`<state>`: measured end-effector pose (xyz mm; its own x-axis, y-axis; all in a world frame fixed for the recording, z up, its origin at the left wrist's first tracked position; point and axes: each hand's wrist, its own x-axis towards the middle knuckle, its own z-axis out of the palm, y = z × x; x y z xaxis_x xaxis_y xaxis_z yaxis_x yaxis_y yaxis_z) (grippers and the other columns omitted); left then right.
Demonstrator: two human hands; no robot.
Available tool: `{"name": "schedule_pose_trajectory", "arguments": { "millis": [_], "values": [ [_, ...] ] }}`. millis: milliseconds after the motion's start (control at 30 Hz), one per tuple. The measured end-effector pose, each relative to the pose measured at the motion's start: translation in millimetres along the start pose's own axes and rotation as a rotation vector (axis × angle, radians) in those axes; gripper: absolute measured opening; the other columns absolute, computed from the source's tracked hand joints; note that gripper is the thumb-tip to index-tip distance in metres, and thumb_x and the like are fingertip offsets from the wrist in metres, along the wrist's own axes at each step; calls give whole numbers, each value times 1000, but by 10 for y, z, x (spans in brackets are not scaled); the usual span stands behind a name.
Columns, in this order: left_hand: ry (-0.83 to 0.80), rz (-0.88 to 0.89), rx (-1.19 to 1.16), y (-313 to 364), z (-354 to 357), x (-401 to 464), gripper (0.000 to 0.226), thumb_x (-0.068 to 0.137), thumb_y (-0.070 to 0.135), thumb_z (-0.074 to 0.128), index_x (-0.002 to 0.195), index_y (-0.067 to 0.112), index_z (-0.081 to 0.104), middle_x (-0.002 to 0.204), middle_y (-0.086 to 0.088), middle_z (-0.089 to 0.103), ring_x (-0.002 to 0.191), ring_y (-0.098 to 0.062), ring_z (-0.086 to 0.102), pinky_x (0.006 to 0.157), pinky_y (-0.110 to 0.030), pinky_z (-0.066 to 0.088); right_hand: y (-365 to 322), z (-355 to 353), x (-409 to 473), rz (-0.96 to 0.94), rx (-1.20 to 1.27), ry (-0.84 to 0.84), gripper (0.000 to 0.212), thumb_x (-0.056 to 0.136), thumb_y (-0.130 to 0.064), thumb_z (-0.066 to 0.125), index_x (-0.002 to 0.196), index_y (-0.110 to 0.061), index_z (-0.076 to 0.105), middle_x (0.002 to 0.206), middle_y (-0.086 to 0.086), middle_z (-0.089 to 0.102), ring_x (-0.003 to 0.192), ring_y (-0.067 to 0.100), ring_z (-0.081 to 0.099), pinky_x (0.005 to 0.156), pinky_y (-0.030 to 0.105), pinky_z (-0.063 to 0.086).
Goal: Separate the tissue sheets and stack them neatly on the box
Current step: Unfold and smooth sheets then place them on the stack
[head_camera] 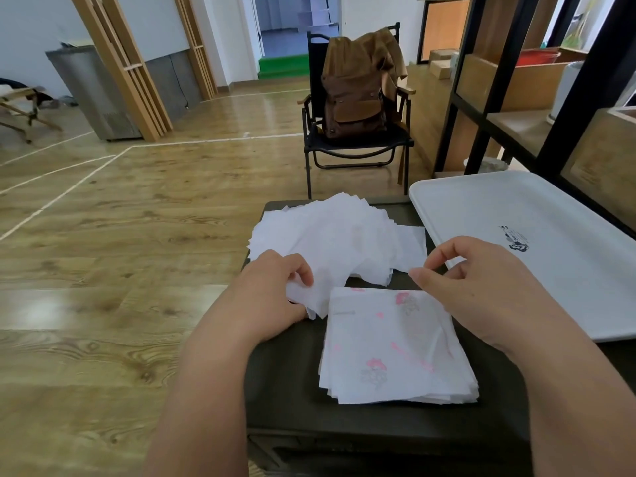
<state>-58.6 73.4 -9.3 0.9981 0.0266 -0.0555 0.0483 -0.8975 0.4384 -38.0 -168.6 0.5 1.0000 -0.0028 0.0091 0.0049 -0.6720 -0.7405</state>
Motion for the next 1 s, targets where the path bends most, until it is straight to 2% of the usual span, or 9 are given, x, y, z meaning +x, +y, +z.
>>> {"name": "schedule_pose_trajectory", "arguments": {
  "millis": [133, 233, 333, 500, 633, 733, 867, 1000],
  "values": [
    [-57, 1, 9, 1, -74, -51, 36, 80, 12, 61, 97, 44, 56, 107, 16, 46, 96, -10, 52, 76, -29, 51, 2, -4, 5, 2, -1, -1, 17, 83, -47, 67, 83, -34, 56, 70, -7, 65, 72, 8, 58, 57, 21, 36],
    [-24, 14, -2, -17, -105, -53, 44, 80, 8, 60, 103, 44, 52, 107, 19, 43, 100, -8, 46, 71, -21, 43, 11, -6, 10, 1, -3, 8, 18, 83, -48, 67, 83, -34, 56, 69, -8, 65, 72, 8, 58, 57, 21, 36],
    [-24, 22, 14, -6, -48, -33, 43, 80, 12, 66, 105, 43, 51, 107, 19, 43, 104, -8, 42, 70, -18, 39, 16, 2, 13, -6, -8, 8, 18, 83, -49, 66, 83, -34, 56, 70, -8, 65, 72, 8, 59, 57, 21, 37],
    [55, 40, 18, -32, 21, 22, 33, 80, 14, 67, 93, 42, 54, 104, 15, 46, 103, -11, 43, 67, -14, 35, 11, 10, 13, -7, -7, 8, 19, 83, -50, 66, 83, -34, 56, 70, -7, 66, 72, 8, 59, 56, 21, 37],
    [139, 83, -6, -53, 21, 48, 20, 82, 21, 65, 79, 40, 62, 96, 12, 52, 97, -11, 48, 68, -18, 37, 9, -3, 5, -8, 8, 9, 18, 83, -50, 66, 83, -34, 57, 69, -6, 66, 71, 8, 60, 56, 22, 36],
    [251, 104, -38, -56, 10, 49, 19, 87, 30, 65, 73, 42, 62, 91, 16, 57, 91, -1, 50, 65, -14, 32, 4, 0, 4, -6, 12, 10, 18, 83, -49, 65, 83, -34, 57, 69, -7, 66, 72, 7, 60, 57, 22, 37],
    [440, 128, -268, 12, -81, 15, 16, 89, 33, 65, 75, 41, 67, 90, 24, 66, 91, 10, 55, 69, -14, 37, -12, 1, -3, -15, 41, 20, 16, 84, -48, 65, 82, -34, 58, 70, -8, 65, 71, 6, 59, 57, 22, 37],
    [387, 155, -269, 50, -164, -32, 23, 91, 28, 68, 73, 43, 69, 81, 37, 64, 69, 15, 55, 59, -2, 35, -27, -9, -16, -31, 75, 25, 14, 84, -47, 65, 83, -34, 59, 70, -8, 65, 71, 6, 59, 57, 23, 37]
  ]
}}
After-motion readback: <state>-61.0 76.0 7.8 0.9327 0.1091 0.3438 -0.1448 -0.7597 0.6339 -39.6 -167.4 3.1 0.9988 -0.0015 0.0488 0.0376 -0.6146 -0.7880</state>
